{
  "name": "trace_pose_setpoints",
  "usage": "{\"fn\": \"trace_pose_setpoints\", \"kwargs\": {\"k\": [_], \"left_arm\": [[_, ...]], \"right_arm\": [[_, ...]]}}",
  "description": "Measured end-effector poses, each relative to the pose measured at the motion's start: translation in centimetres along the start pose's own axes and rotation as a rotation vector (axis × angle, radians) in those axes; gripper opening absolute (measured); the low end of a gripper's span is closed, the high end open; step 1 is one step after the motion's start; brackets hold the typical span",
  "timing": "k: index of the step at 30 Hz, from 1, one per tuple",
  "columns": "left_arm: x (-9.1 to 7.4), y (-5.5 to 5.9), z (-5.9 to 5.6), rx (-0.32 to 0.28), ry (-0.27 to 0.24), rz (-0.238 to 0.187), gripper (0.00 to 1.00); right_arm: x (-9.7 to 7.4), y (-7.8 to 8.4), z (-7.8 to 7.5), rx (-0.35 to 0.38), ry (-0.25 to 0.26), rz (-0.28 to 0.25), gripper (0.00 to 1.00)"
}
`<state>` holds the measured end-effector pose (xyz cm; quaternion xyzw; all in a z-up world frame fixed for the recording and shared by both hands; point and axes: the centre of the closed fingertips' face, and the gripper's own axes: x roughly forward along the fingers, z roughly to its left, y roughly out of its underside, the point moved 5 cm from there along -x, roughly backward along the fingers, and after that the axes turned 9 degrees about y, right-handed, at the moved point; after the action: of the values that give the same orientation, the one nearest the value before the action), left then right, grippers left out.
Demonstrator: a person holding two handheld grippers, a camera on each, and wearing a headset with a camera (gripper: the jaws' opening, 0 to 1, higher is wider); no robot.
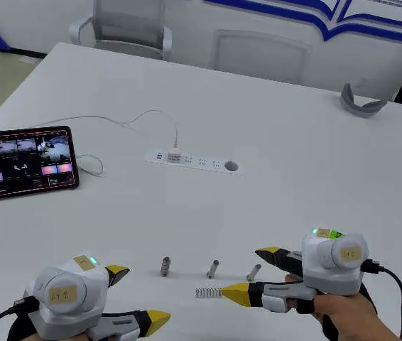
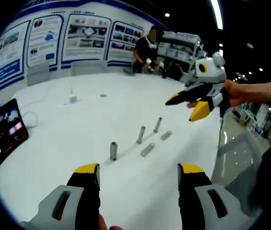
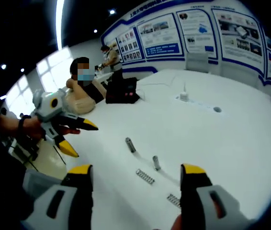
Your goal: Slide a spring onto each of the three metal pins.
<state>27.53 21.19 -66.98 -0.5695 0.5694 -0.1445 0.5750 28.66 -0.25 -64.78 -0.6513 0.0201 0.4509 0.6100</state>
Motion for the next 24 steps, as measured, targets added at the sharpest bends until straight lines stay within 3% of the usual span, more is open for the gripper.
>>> {"fn": "trace_pose_setpoints", "kwargs": {"k": [9,24], "left_arm": [[1.1,-0.2,-0.7,0.008,0.020,0.009,0.68],[3.1,-1.0,-2.4,0.035,0.054,0.027,0.67]], "right_arm": [[-1.8,1.8,-0.8,0.055,0.024,-0.004,0.77],[-3.6,2.6,-1.9,0.091,0.048,-0.019,0.79]]}}
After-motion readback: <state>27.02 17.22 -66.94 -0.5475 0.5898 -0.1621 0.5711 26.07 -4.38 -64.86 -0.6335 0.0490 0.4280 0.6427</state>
